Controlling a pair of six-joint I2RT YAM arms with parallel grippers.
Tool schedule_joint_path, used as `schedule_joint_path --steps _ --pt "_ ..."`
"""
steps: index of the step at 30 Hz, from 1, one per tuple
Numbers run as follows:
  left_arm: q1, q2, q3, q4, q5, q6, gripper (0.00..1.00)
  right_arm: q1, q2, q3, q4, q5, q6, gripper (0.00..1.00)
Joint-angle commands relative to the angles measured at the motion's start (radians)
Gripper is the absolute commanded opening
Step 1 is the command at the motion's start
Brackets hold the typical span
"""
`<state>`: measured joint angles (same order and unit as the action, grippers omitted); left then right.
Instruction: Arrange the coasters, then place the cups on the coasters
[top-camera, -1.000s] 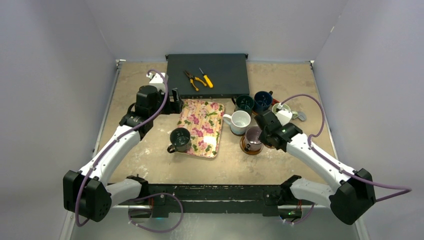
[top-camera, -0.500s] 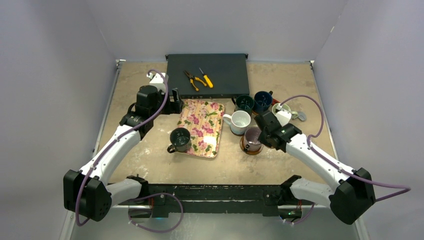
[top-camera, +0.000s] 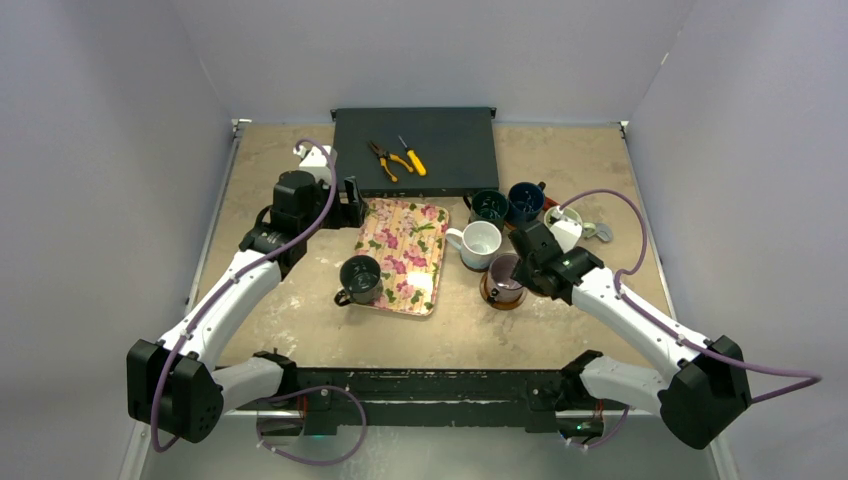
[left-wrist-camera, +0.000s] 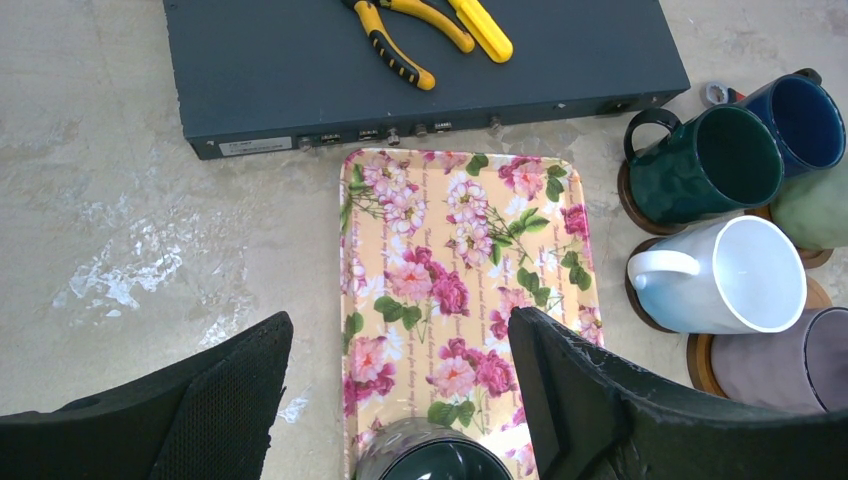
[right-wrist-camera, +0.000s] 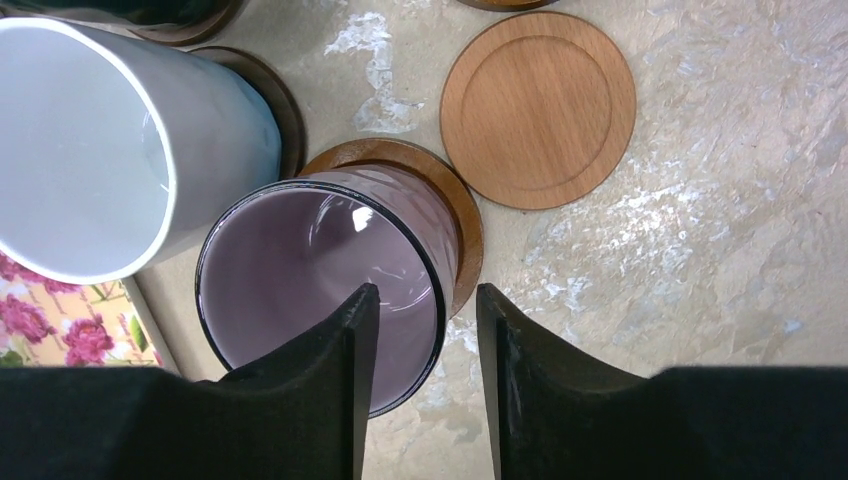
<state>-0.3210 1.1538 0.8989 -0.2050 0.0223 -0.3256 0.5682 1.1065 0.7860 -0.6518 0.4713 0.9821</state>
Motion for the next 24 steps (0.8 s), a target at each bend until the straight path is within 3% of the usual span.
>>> schedule_joint_path --steps 1,15,24 --pt "0.005 0.001 0.008 0.015 0.013 -0.001 0.79 -0.002 -0.014 0.022 -0.007 0.008 -0.003 0.48" --pt "0.005 -0.004 0.003 -0.005 0.003 0.017 0.79 -0.002 -0.112 0.068 -0.032 0.06 -0.046 0.64" --pt "0.004 0.045 -0.057 -0.197 0.119 0.066 0.76 -0.002 -0.254 0.088 0.134 0.034 -0.268 0.72"
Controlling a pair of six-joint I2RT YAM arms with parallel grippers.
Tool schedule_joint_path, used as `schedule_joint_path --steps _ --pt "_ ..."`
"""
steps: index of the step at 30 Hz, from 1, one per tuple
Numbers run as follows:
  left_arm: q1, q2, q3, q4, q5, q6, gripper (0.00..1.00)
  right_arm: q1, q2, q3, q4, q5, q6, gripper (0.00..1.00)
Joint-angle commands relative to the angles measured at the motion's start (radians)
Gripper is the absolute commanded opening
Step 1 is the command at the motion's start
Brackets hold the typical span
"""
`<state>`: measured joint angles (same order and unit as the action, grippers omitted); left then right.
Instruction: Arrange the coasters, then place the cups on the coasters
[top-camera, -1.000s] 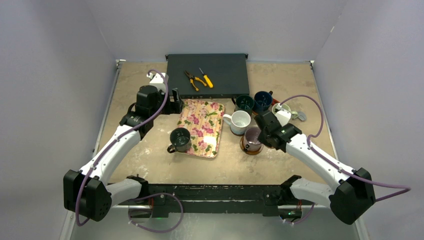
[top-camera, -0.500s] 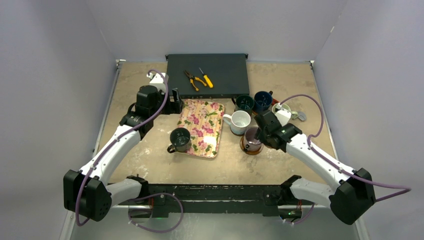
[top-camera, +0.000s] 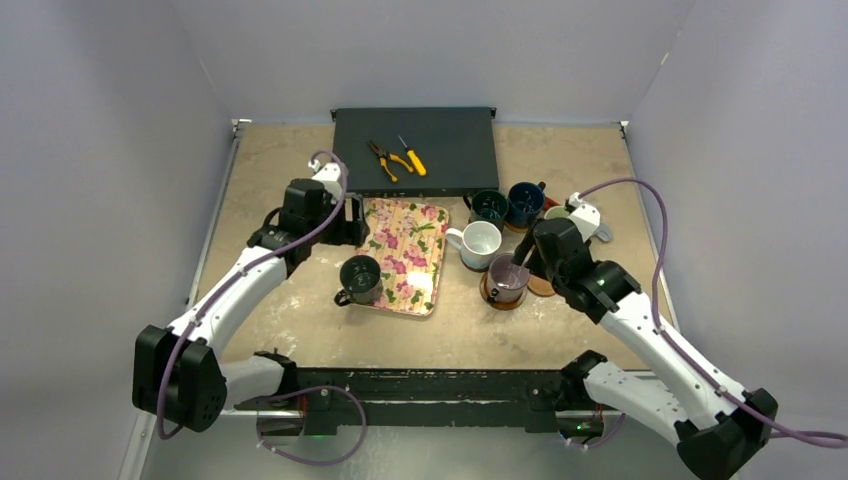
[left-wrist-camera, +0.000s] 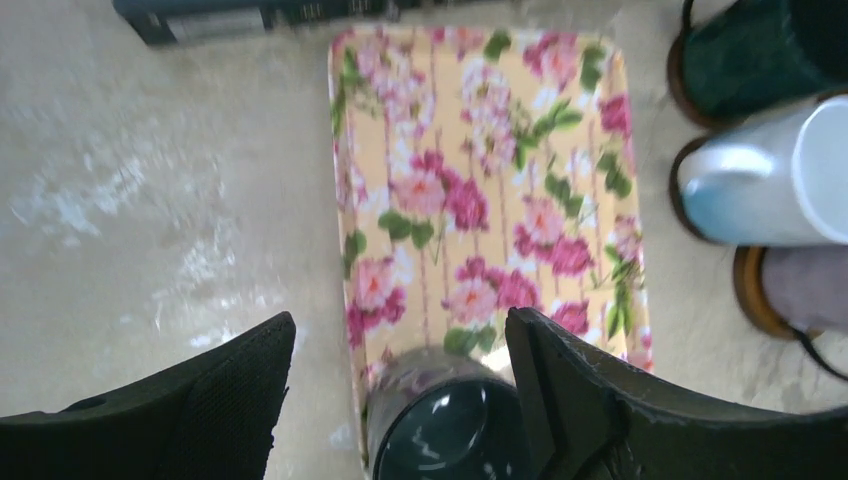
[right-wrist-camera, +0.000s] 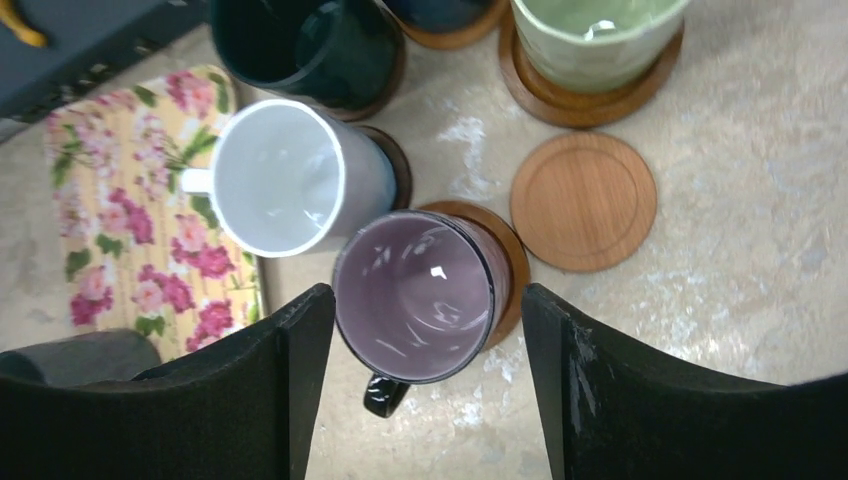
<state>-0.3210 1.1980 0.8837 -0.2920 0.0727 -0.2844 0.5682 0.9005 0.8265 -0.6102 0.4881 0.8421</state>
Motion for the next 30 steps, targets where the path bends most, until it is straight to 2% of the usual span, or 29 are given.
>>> schedule_joint_path --steps 1,7,16,23,27,30 --pt "0.005 -0.008 -0.046 -0.132 0.08 0.018 0.76 -0.002 -0.06 0.047 0.114 0.01 -0.152 0.72" --pt "-0.001 -0.083 -0.057 -0.189 0.065 -0.064 0.76 -0.002 -0.113 0.016 0.258 -0.04 -0.261 0.74" --pt "0.0 0.015 0.045 -0.346 0.055 -0.083 0.75 -0.002 -0.116 -0.047 0.369 -0.104 -0.322 0.75" --pt "-0.001 0.131 0.103 -0.429 0.046 -0.04 0.64 -0.002 -0.119 -0.078 0.41 -0.114 -0.354 0.75" --pt "-0.001 0.153 0.102 -0.406 0.042 -0.043 0.58 -0.002 -0.128 -0.092 0.427 -0.112 -0.359 0.75" --pt "-0.002 0.165 0.1 -0.376 0.067 -0.039 0.5 -0.002 -0.13 -0.1 0.436 -0.116 -0.358 0.75"
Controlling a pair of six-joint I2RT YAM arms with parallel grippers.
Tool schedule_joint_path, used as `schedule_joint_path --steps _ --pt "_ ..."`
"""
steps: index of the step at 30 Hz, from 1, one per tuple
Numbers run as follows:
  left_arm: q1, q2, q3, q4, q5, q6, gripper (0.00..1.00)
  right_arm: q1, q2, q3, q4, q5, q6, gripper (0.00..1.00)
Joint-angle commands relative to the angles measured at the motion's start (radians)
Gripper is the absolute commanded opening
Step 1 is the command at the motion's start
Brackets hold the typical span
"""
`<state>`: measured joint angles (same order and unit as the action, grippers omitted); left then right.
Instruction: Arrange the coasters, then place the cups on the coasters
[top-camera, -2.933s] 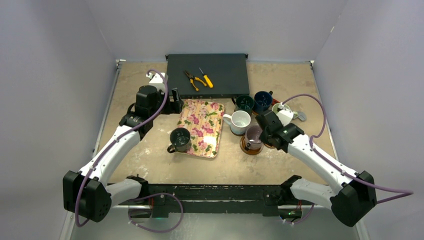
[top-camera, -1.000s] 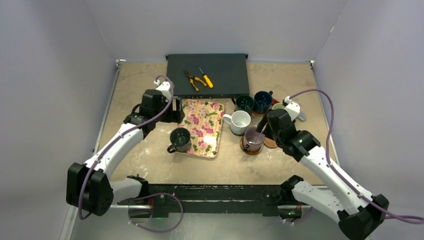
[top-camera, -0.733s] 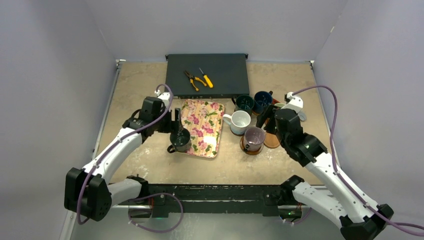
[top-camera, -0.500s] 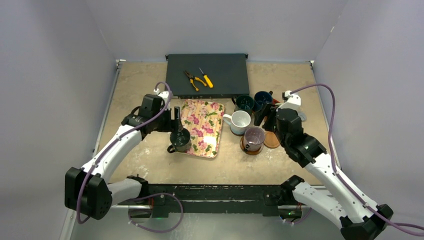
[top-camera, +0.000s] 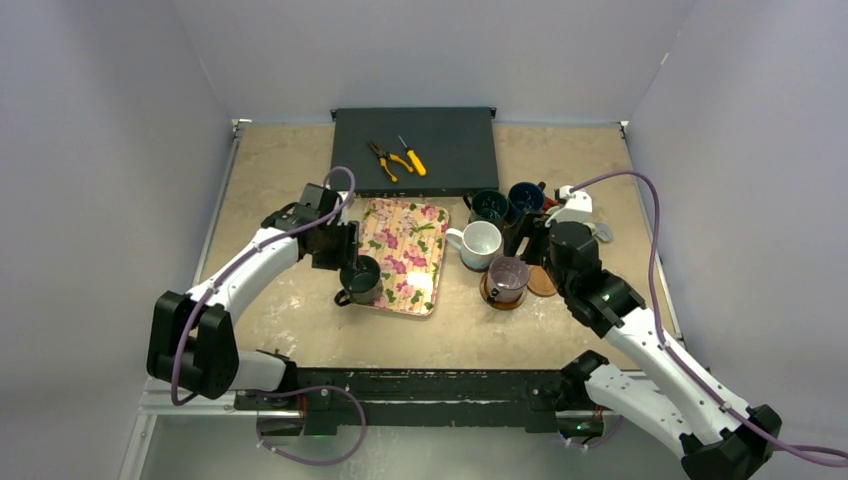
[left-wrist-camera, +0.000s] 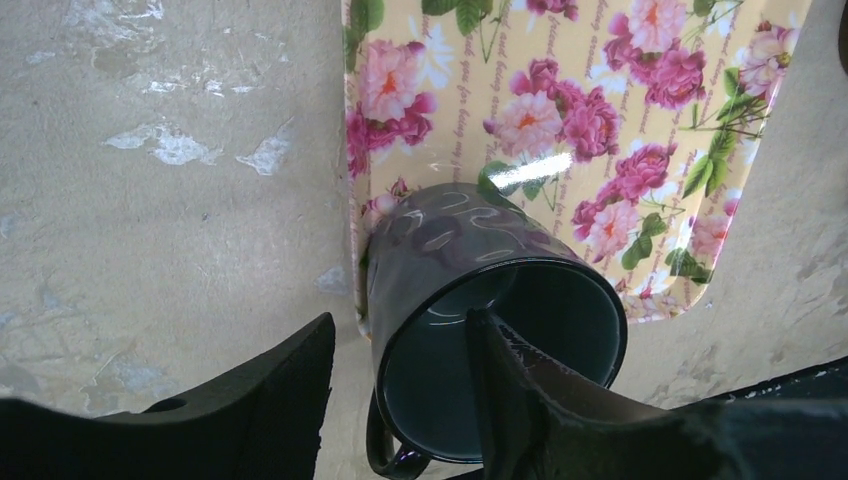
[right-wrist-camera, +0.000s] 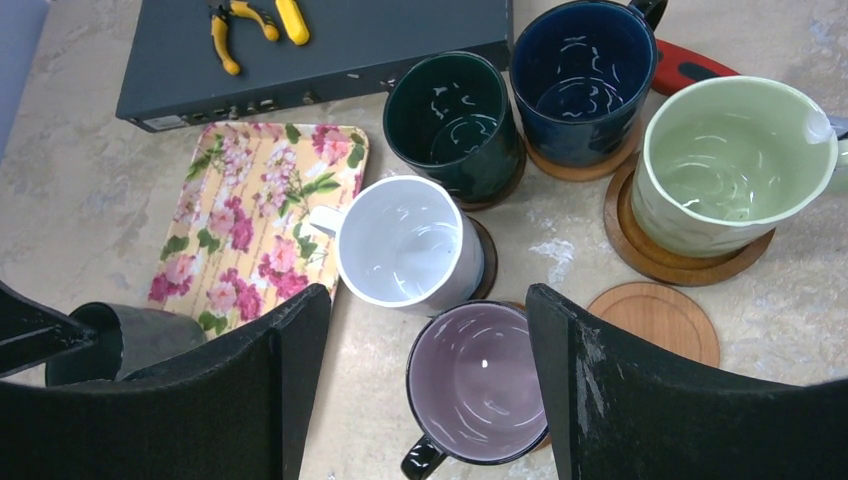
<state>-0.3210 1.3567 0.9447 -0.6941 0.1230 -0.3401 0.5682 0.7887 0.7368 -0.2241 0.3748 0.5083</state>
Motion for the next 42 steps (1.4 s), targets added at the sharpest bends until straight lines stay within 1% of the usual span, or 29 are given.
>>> schedule_joint_path --steps 1,3,4,9,10,13,17,20,21,23,25,27,30,33,35,39,42 --pt "-0.007 0.01 0.042 0.032 0.024 0.026 0.46 -0.002 -0.019 -0.011 0.051 -0.003 -0.024 0.75" --pt "-0.027 0.012 0.048 0.035 0.005 0.039 0.4 -0.002 -0.017 -0.01 0.049 -0.002 -0.026 0.75" --pt "-0.04 0.013 0.051 0.035 -0.013 0.044 0.35 -0.002 -0.017 -0.01 0.049 -0.001 -0.027 0.75" --pt "-0.141 0.017 0.065 0.023 -0.118 0.03 0.03 -0.003 -0.016 -0.01 0.052 -0.003 -0.019 0.75" --pt "-0.156 0.012 0.066 0.026 -0.147 0.013 0.0 -0.002 -0.014 -0.01 0.052 -0.004 -0.017 0.75" --pt "-0.181 -0.012 0.054 0.04 -0.237 -0.087 0.0 -0.002 -0.009 -0.011 0.055 -0.009 -0.01 0.75" --pt "-0.193 -0.068 -0.023 0.131 -0.268 -0.261 0.0 -0.002 0.003 -0.009 0.058 -0.014 0.004 0.75" --pt "-0.197 -0.094 -0.061 0.175 -0.279 -0.342 0.0 -0.002 0.016 -0.005 0.059 -0.017 0.018 0.75" --pt "-0.199 -0.098 -0.066 0.181 -0.281 -0.357 0.02 -0.002 0.021 -0.004 0.06 -0.02 0.02 0.75" --pt "-0.2 -0.107 -0.072 0.196 -0.273 -0.364 0.15 -0.002 0.026 -0.002 0.064 -0.023 0.025 0.75" --pt "-0.2 -0.111 -0.065 0.197 -0.271 -0.343 0.28 -0.002 0.033 0.001 0.067 -0.028 0.029 0.75" --pt "-0.2 -0.106 -0.05 0.192 -0.276 -0.298 0.37 -0.002 0.036 0.004 0.069 -0.03 0.032 0.75" --pt "-0.2 -0.072 -0.011 0.168 -0.283 -0.194 0.45 -0.002 0.04 0.003 0.073 -0.032 0.037 0.75" --pt "-0.2 -0.029 0.03 0.15 -0.263 -0.075 0.45 -0.002 0.04 0.001 0.072 -0.036 0.041 0.75" --pt "-0.2 -0.007 0.05 0.144 -0.243 -0.023 0.43 -0.002 0.04 0.002 0.067 -0.037 0.042 0.75" --pt "-0.201 0.025 0.065 0.141 -0.199 0.047 0.36 -0.002 0.038 0.003 0.06 -0.036 0.042 0.75" --pt "-0.201 0.047 0.07 0.125 -0.183 0.074 0.35 -0.002 0.041 0.007 0.059 -0.036 0.041 0.75"
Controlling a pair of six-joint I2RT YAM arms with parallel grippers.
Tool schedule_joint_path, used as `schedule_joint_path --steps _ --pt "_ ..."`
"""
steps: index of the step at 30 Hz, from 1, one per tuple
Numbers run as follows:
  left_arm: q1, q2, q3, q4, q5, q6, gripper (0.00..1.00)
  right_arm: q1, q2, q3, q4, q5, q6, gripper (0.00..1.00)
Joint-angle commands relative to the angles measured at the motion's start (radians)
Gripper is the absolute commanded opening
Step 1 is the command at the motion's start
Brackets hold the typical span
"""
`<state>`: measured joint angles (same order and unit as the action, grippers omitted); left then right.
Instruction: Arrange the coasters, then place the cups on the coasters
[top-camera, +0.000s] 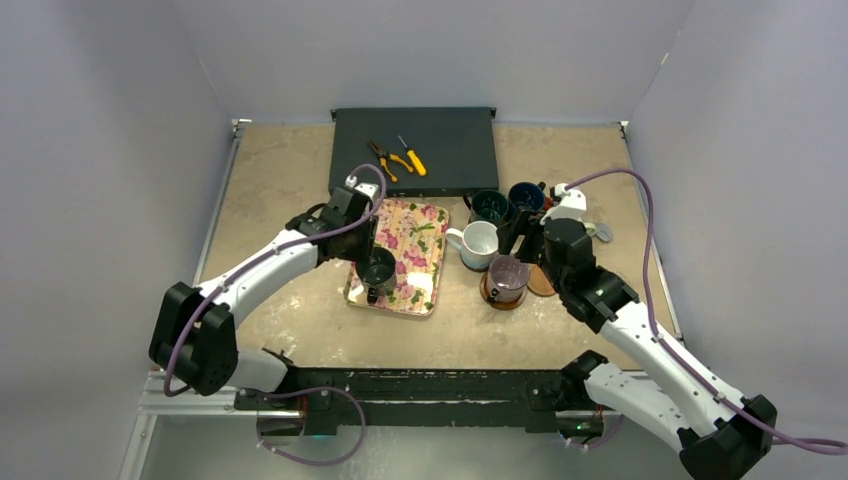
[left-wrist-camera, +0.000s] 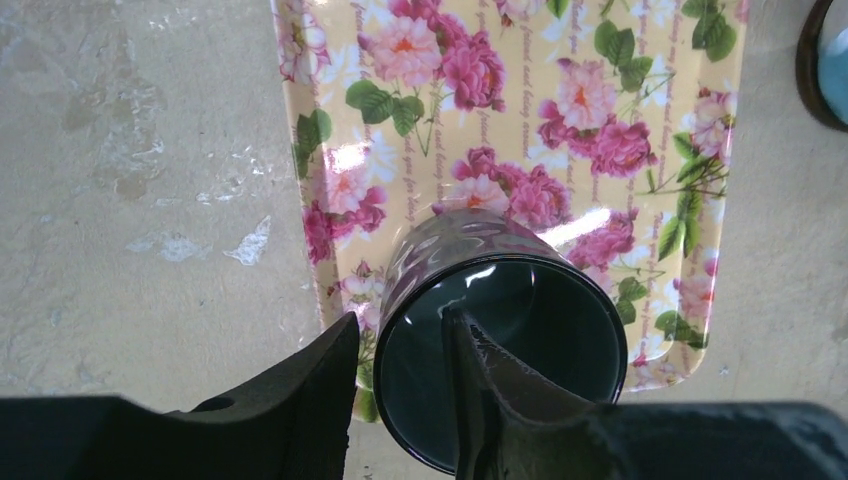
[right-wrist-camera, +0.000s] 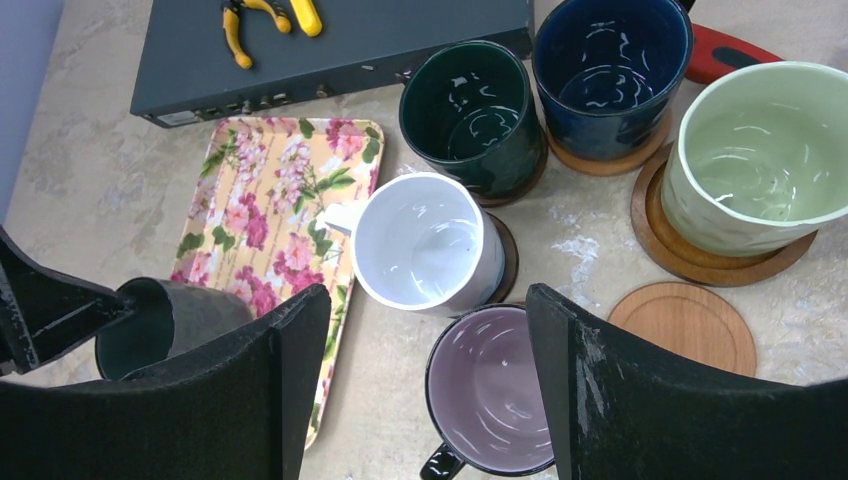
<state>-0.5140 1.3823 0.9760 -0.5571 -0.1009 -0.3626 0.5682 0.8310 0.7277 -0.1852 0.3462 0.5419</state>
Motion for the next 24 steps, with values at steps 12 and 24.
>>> schedule_joint_path --steps 12,24 --pt "-0.008 -0.041 0.022 0.033 0.038 -0.041 0.0 -0.002 0.035 0.045 0.072 -0.082 -0.064 0.75" --pt "-0.08 -0.214 -0.096 0.137 -0.127 -0.447 0.0 0.185 0.245 0.214 0.049 -0.058 0.017 0.7"
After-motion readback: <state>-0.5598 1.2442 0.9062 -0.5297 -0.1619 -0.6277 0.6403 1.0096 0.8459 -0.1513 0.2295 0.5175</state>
